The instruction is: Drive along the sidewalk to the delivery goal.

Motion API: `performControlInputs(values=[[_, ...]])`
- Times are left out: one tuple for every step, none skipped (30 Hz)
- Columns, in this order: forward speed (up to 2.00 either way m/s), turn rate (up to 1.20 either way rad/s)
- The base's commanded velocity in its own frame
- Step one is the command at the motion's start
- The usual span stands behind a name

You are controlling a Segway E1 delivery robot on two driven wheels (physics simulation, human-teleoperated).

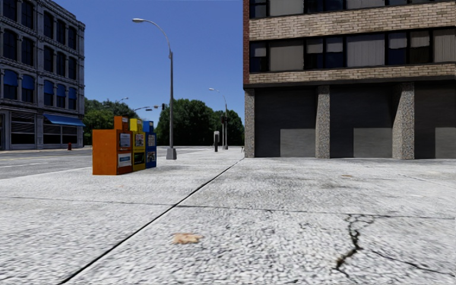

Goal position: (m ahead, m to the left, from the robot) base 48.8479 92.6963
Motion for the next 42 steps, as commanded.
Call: performControlInputs(values=[[2.00,0.00],[2.00,0.00],[2.00,0.00],[2.00,0.00],[2.00,0.00],[2.00,0.00],[2.00,0.00],[2.00,0.00],[2.00,0.00],[2.00,0.00],[2.00,0.00],[2.00,0.00],[2.00,0.00],[2.00,0.00],[2.00,0.00],[2.00,0.00],[2.00,0.00],[2.00,0.00],[2.00,0.00],[2.00,0.00],[2.00,0.00],[2.00,0.00],[2.00,0.00],[2.00,0.00],[2.00,0.00],[2.00,0.00],[2.00,0.00],[2.00,0.00],[2.00,0.00],[2.00,0.00],[2.00,0.00],[2.00,0.00],[2.00,0.00],[2.00,0.00],[2.00,0.00],[2.00,0.00],[2.00,0.00],[2.00,0.00],[2.00,0.00],[2.00,0.00],[2.00,0.00],[2.00,0.00]])
